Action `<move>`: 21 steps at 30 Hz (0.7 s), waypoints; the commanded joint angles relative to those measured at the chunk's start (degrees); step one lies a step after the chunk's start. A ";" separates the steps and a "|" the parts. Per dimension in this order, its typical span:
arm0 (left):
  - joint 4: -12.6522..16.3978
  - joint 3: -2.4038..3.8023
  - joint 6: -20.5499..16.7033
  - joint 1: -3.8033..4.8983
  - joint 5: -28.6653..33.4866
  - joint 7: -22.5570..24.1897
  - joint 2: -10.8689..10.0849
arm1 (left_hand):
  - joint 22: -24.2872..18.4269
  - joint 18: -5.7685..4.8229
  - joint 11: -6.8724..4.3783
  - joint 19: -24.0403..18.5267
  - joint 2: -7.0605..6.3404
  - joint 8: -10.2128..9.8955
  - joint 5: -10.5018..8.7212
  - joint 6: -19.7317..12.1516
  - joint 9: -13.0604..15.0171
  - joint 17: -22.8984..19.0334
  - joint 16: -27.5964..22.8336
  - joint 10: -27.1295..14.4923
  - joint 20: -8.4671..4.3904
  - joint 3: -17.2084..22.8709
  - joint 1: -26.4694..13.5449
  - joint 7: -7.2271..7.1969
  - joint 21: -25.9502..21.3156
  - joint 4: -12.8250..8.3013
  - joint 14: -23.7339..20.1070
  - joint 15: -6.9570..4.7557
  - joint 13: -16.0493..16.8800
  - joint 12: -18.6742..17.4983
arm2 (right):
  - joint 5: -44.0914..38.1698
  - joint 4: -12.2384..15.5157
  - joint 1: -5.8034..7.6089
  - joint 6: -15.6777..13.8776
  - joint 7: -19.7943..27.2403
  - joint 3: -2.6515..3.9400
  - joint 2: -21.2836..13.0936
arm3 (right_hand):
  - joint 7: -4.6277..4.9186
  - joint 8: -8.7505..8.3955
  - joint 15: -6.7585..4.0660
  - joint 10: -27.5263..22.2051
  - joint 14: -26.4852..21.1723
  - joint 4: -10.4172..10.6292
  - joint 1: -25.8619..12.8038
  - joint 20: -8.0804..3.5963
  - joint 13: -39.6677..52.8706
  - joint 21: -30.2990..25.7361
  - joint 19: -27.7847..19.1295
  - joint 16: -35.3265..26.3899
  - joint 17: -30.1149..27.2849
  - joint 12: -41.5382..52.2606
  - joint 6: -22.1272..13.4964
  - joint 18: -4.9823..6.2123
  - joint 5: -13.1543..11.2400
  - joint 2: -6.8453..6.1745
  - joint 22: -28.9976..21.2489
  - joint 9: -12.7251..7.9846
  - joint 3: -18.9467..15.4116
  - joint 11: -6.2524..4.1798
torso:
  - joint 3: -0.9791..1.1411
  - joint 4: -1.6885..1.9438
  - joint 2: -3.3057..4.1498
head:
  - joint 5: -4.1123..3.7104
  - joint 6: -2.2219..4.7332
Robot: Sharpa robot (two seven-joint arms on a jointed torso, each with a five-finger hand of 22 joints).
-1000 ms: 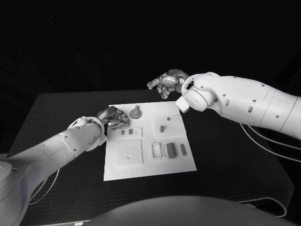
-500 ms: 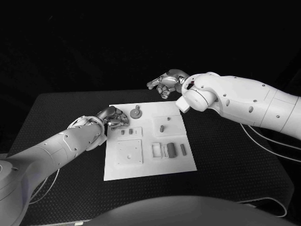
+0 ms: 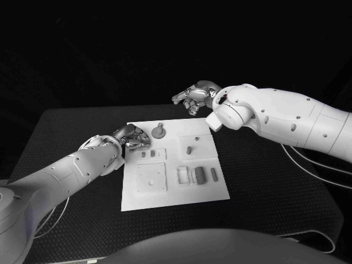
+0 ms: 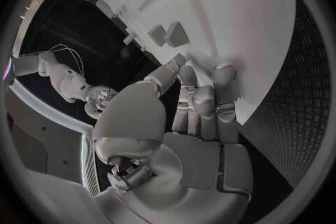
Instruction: Assemble the parts on the task board
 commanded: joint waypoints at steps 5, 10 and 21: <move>0.10 -0.12 0.67 -0.28 -0.86 -0.92 0.00 | 1.21 3.83 -0.09 -0.02 0.57 0.27 0.17 1.51 0.15 0.10 -0.14 0.13 -0.33 -0.01 0.07 1.40 0.38 0.08 0.01 -0.50 -0.10 -0.14 | -0.43 0.15 0.02 0.26 0.24 0.04 -0.06 | 0.35 -0.36 -0.27 -0.40 -0.19 0.06 -0.43 -0.28 -0.01 -0.27 0.08 -0.35 -0.04 -0.25 -0.01 0.86 0.09 -0.12 0.52 0.11 0.21 -0.19 | 0.03 0.07 0.02 | -0.08 0.01; 0.15 -0.12 0.13 -0.28 -0.65 -0.08 0.11 | 1.21 3.82 -0.09 -0.02 0.57 0.29 0.17 1.55 0.17 0.11 -0.14 0.13 -0.34 -0.02 0.08 1.39 0.38 0.06 0.01 -0.50 -0.10 -0.13 | -0.51 0.04 0.02 0.32 0.24 0.04 0.03 | 0.36 -0.36 -0.26 -0.40 -0.19 0.07 -0.45 -0.27 -0.01 -0.28 0.07 -0.35 -0.03 -0.24 -0.02 0.86 0.09 -0.14 0.52 0.11 0.21 -0.18 | -0.01 -0.03 0.02 | -0.04 0.01; 0.19 -0.11 -0.18 -0.28 2.04 1.13 0.44 | 1.22 3.80 -0.11 -0.01 0.54 0.35 0.16 1.66 0.23 0.13 -0.13 0.17 -0.33 -0.12 0.03 1.35 0.41 0.07 0.01 -0.49 -0.12 -0.10 | -0.50 -0.09 0.02 0.80 -0.06 0.04 0.08 | 0.38 -0.41 -0.24 -0.46 -0.22 0.23 -0.67 -0.24 -0.01 -0.31 0.04 -0.37 -0.04 -0.27 -0.07 0.86 0.07 -0.21 0.51 0.12 0.16 -0.16 | 0.01 -0.02 0.05 | -0.15 0.01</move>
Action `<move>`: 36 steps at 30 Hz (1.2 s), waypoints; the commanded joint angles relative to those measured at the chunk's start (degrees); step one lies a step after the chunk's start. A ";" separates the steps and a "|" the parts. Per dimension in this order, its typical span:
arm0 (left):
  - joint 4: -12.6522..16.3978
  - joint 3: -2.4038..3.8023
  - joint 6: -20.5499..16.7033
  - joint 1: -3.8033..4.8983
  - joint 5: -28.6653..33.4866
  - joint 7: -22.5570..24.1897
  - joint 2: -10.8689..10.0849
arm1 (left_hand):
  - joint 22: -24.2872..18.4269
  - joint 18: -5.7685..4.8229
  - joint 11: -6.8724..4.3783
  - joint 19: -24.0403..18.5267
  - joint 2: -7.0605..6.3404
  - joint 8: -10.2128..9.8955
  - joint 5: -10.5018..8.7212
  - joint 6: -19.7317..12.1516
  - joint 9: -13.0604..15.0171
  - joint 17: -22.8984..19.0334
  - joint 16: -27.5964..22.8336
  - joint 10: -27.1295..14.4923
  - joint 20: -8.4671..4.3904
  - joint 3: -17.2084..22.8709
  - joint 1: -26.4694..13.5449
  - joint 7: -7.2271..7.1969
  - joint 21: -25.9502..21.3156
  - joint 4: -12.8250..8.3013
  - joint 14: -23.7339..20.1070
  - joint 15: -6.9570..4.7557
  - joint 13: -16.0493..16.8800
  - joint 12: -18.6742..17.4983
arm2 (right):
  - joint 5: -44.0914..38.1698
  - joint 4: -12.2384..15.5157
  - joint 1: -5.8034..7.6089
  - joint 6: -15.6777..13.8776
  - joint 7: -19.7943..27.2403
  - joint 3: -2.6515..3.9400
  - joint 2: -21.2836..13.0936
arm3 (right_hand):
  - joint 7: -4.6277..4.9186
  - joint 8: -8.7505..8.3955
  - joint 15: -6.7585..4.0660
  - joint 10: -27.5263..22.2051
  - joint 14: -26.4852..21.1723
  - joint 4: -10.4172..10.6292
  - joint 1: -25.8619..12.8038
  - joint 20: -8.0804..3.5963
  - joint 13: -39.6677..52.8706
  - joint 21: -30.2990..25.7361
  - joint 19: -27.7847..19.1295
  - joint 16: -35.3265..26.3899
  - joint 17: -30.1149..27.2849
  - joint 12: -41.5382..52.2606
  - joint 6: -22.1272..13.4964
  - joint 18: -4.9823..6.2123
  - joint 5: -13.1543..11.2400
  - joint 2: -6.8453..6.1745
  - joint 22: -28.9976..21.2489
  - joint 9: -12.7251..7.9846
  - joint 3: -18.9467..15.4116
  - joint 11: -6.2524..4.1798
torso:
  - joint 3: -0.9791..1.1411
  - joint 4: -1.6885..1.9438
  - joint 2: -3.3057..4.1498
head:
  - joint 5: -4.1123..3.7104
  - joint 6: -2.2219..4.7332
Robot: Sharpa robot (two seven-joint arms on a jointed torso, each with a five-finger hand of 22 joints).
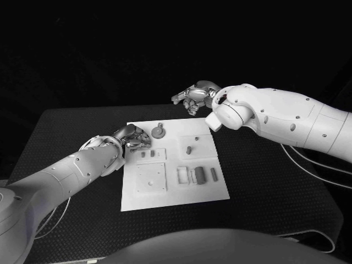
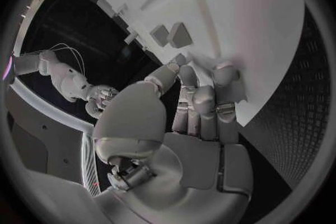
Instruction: Assemble the parts on the task board
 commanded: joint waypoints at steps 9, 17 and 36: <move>0.18 -0.04 0.24 -0.14 1.35 0.55 0.18 | 1.22 3.78 -0.13 0.07 0.36 0.26 0.16 1.69 0.05 0.11 -0.13 0.19 -0.43 -0.14 -0.06 1.32 0.20 0.08 0.00 -0.29 -0.08 -0.09 | -0.46 -0.04 0.02 1.08 -0.11 0.04 0.00 | 0.59 -0.26 -0.20 -0.31 -0.05 0.31 -0.54 -0.23 -0.02 -0.35 0.01 -0.40 -0.03 -0.29 -0.10 0.86 0.08 -0.06 0.50 0.08 0.15 0.07 | 0.03 0.00 0.03 | -0.24 0.01; 0.05 -0.05 1.04 -0.14 1.35 0.22 0.36 | 1.22 3.78 -0.14 0.08 0.39 0.25 0.16 1.68 0.07 0.12 -0.12 0.20 -0.44 -0.16 -0.06 1.31 0.22 0.07 0.00 -0.30 -0.09 -0.08 | -0.46 -0.04 0.02 1.13 -0.13 0.04 0.06 | 0.62 -0.34 -0.18 -0.35 -0.08 0.35 -0.57 -0.22 -0.02 -0.37 -0.03 -0.40 -0.02 -0.30 -0.24 0.86 0.09 -0.08 0.50 0.06 0.18 0.10 | 0.02 0.01 0.07 | -0.24 0.01; -0.85 -0.10 2.66 -0.30 1.30 -0.37 0.41 | 1.23 3.77 -0.15 0.07 0.47 0.22 0.16 1.65 0.10 0.14 -0.12 0.18 -0.46 -0.21 -0.05 1.31 0.25 0.04 -0.01 -0.31 -0.12 -0.08 | -0.29 -0.03 0.02 0.94 -0.22 0.04 0.06 | 0.67 -0.42 -0.14 -0.40 -0.11 0.45 -0.64 -0.20 -0.01 -0.40 -0.05 -0.41 -0.01 -0.30 -0.35 0.86 0.08 -0.06 0.50 0.06 0.20 0.14 | 0.00 0.06 0.07 | -0.41 0.01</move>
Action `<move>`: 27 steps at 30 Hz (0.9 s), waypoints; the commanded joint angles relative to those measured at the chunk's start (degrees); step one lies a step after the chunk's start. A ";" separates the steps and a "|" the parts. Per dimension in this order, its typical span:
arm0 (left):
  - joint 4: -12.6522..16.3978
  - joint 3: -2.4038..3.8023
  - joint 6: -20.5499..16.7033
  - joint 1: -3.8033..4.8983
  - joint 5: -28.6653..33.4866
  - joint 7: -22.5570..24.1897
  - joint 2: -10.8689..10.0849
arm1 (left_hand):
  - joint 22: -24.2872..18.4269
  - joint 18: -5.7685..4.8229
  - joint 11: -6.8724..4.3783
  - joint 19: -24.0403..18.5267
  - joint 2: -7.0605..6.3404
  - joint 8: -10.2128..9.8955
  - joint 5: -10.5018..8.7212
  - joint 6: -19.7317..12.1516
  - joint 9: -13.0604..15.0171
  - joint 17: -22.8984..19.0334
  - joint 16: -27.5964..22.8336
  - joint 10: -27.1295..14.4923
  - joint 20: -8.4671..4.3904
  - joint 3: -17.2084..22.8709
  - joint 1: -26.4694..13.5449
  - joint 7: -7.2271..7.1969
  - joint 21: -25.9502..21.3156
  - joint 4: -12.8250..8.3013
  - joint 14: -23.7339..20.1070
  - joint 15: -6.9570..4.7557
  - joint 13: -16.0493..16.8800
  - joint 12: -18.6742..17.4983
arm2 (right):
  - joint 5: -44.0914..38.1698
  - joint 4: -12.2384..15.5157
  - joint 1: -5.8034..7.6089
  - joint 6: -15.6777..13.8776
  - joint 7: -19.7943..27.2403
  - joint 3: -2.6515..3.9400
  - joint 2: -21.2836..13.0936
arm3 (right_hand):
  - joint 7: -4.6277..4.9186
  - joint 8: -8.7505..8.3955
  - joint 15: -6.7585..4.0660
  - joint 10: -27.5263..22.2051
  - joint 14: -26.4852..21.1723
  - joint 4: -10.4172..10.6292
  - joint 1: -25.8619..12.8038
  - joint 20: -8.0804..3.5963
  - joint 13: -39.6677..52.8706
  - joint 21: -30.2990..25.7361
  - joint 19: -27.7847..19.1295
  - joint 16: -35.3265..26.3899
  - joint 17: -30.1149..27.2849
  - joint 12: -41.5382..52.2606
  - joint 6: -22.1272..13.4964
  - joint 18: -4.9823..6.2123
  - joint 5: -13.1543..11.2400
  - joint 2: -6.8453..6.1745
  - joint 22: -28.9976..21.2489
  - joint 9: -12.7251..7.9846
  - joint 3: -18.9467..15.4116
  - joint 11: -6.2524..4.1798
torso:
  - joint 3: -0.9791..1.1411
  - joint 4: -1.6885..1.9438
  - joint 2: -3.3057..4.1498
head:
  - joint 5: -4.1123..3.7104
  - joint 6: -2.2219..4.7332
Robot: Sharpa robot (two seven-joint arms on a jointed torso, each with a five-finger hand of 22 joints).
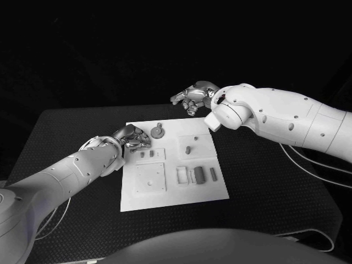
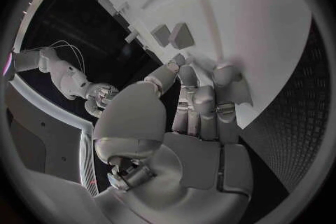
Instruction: Assemble the parts on the task board
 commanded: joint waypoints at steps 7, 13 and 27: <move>-0.09 -0.17 2.10 -0.21 -0.40 -0.70 -0.30 | 1.24 3.76 -0.15 -0.01 0.64 0.10 0.39 1.65 0.08 0.07 -0.12 0.18 -0.57 0.00 -0.16 1.31 0.27 0.26 -0.07 -0.42 -0.09 -0.08 | -0.27 0.09 0.01 0.48 -0.02 0.04 -0.07 | 0.29 -0.18 -0.18 -0.41 -0.10 0.47 -0.77 -0.28 0.00 -0.41 0.03 -0.18 0.00 -0.29 -0.04 0.86 0.09 0.05 0.50 0.09 0.07 0.16 | -0.03 0.07 0.00 | -0.17 0.01; 0.06 -0.19 1.83 -0.21 -0.40 -0.46 -0.45 | 1.24 3.76 -0.15 -0.01 0.65 0.10 0.39 1.65 0.09 0.07 -0.12 0.17 -0.57 -0.02 -0.16 1.31 0.29 0.24 -0.07 -0.42 -0.10 -0.08 | -0.24 -0.02 0.01 0.59 -0.07 0.04 -0.01 | 0.31 -0.20 -0.17 -0.42 -0.10 0.55 -0.84 -0.27 0.00 -0.42 0.03 -0.18 0.01 -0.29 -0.06 0.86 0.08 0.07 0.50 0.10 0.07 0.17 | -0.05 0.08 -0.02 | -0.07 0.01; 0.29 -0.22 1.81 -0.24 -0.40 -0.37 -0.25 | 1.25 3.76 -0.15 0.00 0.68 0.09 0.39 1.65 0.12 0.09 -0.12 0.17 -0.59 -0.06 -0.14 1.31 0.32 0.21 -0.07 -0.42 -0.11 -0.07 | -0.19 0.00 0.01 0.60 -0.08 0.04 0.05 | 0.32 -0.24 -0.15 -0.44 -0.12 0.63 -0.91 -0.26 0.00 -0.43 0.01 -0.18 0.01 -0.29 -0.11 0.86 0.09 0.06 0.50 0.10 0.08 0.19 | -0.03 0.00 0.02 | 0.03 0.01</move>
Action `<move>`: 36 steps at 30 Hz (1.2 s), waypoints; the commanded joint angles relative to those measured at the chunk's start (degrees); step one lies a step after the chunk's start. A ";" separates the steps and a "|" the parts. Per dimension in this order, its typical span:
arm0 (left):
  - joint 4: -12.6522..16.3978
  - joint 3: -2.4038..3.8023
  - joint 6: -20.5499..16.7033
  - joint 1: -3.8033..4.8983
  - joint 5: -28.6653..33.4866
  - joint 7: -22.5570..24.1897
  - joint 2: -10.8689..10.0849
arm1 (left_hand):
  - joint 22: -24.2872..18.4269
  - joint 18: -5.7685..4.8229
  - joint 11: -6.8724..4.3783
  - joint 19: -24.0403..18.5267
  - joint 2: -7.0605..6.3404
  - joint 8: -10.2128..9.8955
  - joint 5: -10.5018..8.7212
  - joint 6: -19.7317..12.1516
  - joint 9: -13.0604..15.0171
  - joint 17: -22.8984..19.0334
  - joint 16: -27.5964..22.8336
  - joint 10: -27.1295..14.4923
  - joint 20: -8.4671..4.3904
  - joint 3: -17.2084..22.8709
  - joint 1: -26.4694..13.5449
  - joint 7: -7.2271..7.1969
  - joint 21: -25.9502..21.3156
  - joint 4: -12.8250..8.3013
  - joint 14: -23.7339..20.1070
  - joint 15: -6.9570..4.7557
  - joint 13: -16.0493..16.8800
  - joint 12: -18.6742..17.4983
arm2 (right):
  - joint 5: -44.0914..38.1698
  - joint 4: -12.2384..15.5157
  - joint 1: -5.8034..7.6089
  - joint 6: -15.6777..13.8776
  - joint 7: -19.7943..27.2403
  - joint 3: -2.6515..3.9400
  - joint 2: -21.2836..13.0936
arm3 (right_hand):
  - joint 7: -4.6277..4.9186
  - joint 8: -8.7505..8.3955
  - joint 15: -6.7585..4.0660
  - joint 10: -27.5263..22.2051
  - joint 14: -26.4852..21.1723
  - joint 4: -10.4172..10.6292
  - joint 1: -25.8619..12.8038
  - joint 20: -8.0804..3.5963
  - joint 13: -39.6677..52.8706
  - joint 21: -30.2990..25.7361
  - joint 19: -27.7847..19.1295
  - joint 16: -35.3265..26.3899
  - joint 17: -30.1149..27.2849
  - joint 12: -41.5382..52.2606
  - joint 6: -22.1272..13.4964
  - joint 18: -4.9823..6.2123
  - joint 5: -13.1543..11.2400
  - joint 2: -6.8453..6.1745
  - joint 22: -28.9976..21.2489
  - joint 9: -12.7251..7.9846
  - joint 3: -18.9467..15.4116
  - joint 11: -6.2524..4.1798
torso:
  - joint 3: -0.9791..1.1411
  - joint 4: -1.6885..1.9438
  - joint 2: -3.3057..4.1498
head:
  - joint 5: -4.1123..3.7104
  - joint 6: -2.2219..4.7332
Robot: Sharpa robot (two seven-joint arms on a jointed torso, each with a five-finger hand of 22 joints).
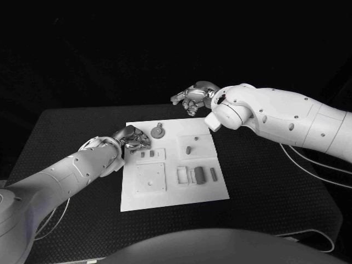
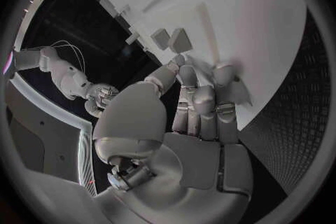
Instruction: Assemble the parts on the task board
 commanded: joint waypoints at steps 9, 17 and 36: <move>0.41 -0.14 0.79 -0.17 -0.59 -0.38 -0.06 | 1.26 3.76 -0.15 0.01 0.40 0.27 0.15 1.75 0.17 0.07 -0.12 0.16 -0.33 0.01 -0.01 1.22 0.35 0.27 0.14 -0.44 -0.08 -0.06 | -0.22 0.06 0.01 0.63 0.19 0.04 -0.08 | 0.49 -0.26 -0.25 -0.25 -0.21 0.31 -0.44 -0.27 0.01 -0.23 0.00 -0.18 0.02 -0.29 -0.03 0.86 0.09 0.04 0.51 0.07 0.11 -0.02 | 0.09 0.00 0.04 | 0.02 0.01; 0.15 -0.16 1.29 -0.17 -0.67 -1.30 -0.14 | 1.26 3.76 -0.15 0.01 0.40 0.26 0.15 1.73 0.18 0.08 -0.12 0.16 -0.34 -0.02 0.01 1.22 0.37 0.25 0.14 -0.44 -0.09 -0.06 | -0.21 0.15 0.02 0.57 0.24 0.04 -0.17 | 0.49 -0.27 -0.24 -0.26 -0.22 0.31 -0.43 -0.27 0.01 -0.23 -0.01 -0.19 0.02 -0.29 -0.04 0.86 0.09 0.02 0.51 0.07 0.13 -0.01 | 0.08 -0.04 0.06 | 0.08 0.01; 0.15 -0.18 1.28 -0.17 -0.14 -1.18 -0.21 | 1.30 4.09 1.12 -0.87 -0.81 -2.68 0.15 -2.09 -1.39 0.24 -0.38 -0.79 0.37 -0.86 -0.45 2.62 0.48 0.12 -0.57 0.73 -0.30 -0.18 | 0.18 0.20 0.02 0.37 0.06 0.04 -0.18 | 0.88 -0.88 0.07 -0.69 -0.55 0.36 -0.48 -0.18 0.03 -0.40 -0.28 -0.35 0.02 -0.36 -1.06 0.86 0.09 -0.48 0.51 -0.04 0.18 0.34 | 0.02 -0.01 0.04 | 0.14 0.01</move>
